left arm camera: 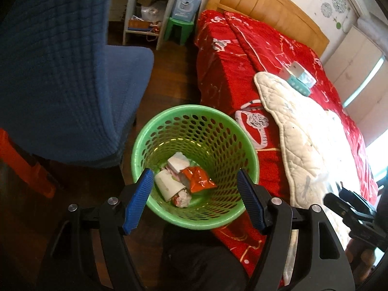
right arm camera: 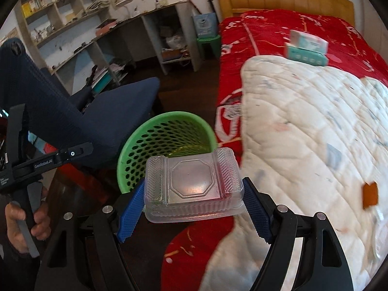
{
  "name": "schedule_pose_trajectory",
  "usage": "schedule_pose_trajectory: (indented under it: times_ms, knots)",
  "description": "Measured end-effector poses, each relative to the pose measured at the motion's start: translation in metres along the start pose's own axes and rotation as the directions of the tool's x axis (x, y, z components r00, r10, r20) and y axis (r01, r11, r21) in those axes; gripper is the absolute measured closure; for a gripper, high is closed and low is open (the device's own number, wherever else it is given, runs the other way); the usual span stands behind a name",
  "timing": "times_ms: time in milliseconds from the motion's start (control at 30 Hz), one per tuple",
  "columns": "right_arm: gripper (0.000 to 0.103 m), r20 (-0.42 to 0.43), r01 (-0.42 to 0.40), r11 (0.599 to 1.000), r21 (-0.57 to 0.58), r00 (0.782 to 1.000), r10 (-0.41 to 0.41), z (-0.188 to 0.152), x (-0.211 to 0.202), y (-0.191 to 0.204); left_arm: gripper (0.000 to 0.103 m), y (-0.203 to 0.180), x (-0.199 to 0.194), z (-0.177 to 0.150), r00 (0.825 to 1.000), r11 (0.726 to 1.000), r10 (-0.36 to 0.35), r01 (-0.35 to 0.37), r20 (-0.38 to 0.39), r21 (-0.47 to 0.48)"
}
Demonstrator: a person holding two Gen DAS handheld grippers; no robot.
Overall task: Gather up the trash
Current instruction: 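Carry the clear container over the green basket and open the right tool, then move both tools back over the remaining trash on the bed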
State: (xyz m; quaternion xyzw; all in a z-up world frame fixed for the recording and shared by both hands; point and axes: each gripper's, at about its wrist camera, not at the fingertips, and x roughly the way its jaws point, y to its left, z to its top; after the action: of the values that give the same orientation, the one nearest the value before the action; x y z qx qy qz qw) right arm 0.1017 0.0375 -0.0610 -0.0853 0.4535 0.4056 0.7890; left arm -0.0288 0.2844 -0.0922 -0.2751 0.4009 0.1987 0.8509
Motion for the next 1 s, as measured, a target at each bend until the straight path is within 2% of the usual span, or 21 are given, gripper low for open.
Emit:
schedule_pose_trajectory:
  times_ms: [567, 733, 1000]
  knots:
    - [0.027, -0.086, -0.022, 0.999, -0.033, 0.996, 0.020, 0.023, 0.076, 0.052, 0.033, 0.029, -0.002, -0.001, 1.000, 0.998, 0.002, -0.002, 0.004, -0.056]
    - [0.020, -0.076, -0.044, 0.999, -0.011, 0.996, 0.043, 0.025, 0.080, 0.054, 0.033, 0.030, -0.001, -0.003, 1.000, 0.998, -0.003, 0.003, 0.000, -0.062]
    - [0.020, -0.050, -0.031, 0.999, 0.004, 0.998, 0.032, 0.017, 0.056, 0.042, 0.033, 0.019, -0.002, -0.004, 1.000, 0.999, -0.016, 0.016, 0.001, -0.044]
